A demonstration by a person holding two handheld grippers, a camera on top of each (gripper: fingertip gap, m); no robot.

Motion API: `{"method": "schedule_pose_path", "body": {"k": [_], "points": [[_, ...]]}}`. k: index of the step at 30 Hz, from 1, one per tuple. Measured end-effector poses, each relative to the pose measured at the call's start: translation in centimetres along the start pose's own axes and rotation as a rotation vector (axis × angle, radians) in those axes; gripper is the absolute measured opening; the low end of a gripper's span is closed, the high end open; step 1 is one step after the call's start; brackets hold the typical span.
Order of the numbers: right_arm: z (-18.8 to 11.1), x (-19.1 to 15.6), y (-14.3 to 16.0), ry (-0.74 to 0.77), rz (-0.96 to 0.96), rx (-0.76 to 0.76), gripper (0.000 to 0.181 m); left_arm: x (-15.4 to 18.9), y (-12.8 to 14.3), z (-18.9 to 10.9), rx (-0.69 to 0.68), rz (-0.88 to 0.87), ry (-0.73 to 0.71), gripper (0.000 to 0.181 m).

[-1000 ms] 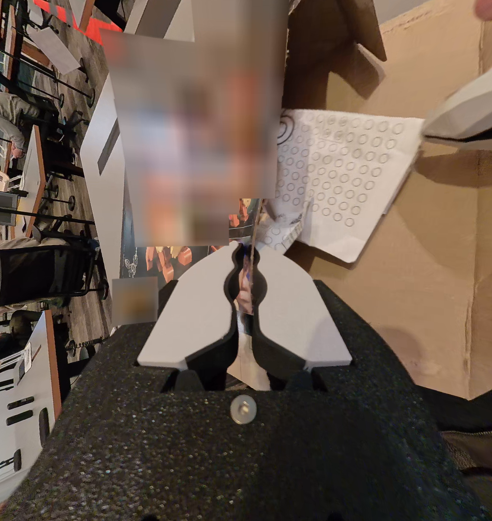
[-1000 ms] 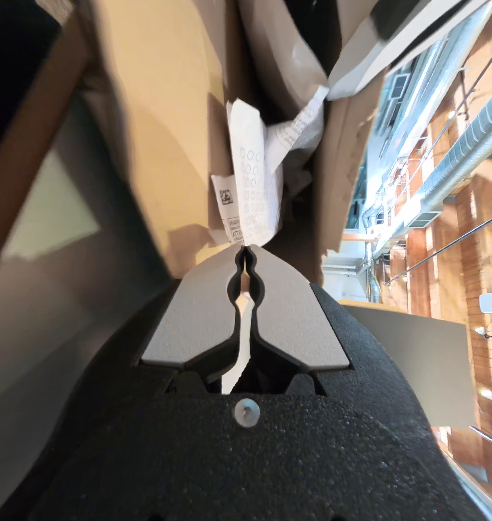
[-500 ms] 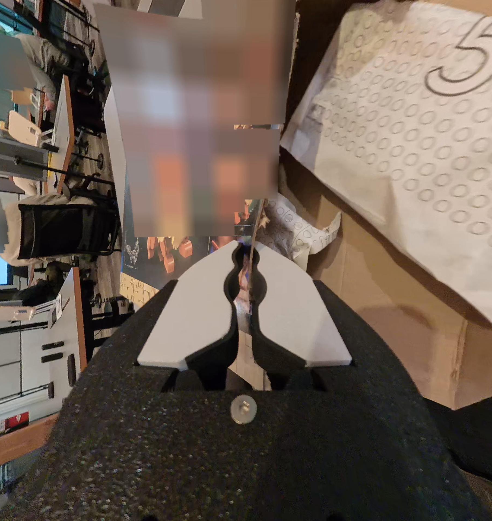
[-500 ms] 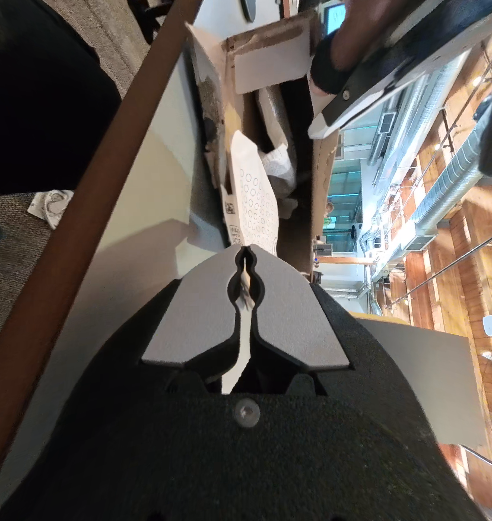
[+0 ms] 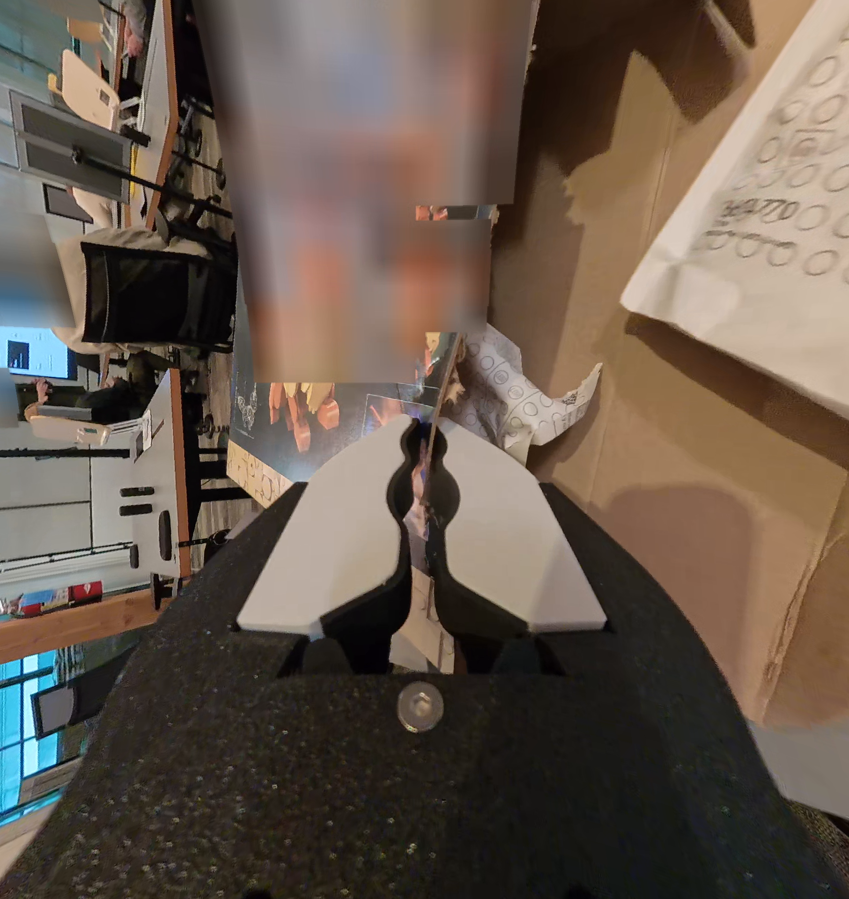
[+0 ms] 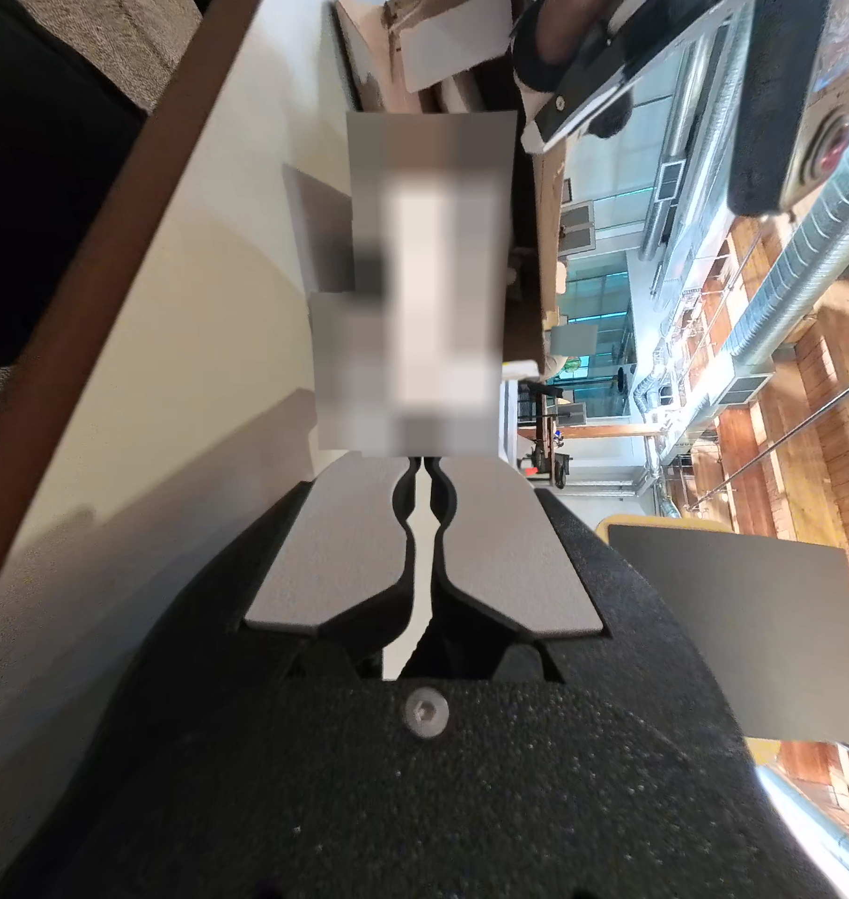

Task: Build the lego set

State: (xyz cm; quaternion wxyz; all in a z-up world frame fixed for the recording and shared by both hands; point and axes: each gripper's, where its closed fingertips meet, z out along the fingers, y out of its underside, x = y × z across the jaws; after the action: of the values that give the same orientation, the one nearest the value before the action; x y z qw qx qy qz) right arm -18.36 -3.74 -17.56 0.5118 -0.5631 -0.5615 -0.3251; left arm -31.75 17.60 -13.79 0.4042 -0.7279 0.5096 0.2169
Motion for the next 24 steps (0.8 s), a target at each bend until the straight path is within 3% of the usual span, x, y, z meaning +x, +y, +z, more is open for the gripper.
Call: {"method": "schedule_pose_path", "body": {"k": [15, 20, 22, 24], "points": [[0.7, 0.1, 2.9, -0.009, 0.048, -0.068, 0.0, -4.0, 1.6, 4.0, -0.055, -0.02, -0.045, 0.009], [0.7, 0.4, 3.5, -0.013, 0.107, -0.072, 0.0, -4.3, 1.0, 2.5, 0.019, -0.031, -0.072, 0.025], [0.6, 0.5, 3.8, -0.02, 0.134, -0.073, 0.0, -4.9, 0.4, 0.9, 0.073, -0.022, -0.111, 0.037], [0.5, 0.5, 4.2, -0.032, 0.161, -0.077, 0.0, -5.3, -0.8, -1.6, 0.166, -0.037, -0.138, 0.037]]}}
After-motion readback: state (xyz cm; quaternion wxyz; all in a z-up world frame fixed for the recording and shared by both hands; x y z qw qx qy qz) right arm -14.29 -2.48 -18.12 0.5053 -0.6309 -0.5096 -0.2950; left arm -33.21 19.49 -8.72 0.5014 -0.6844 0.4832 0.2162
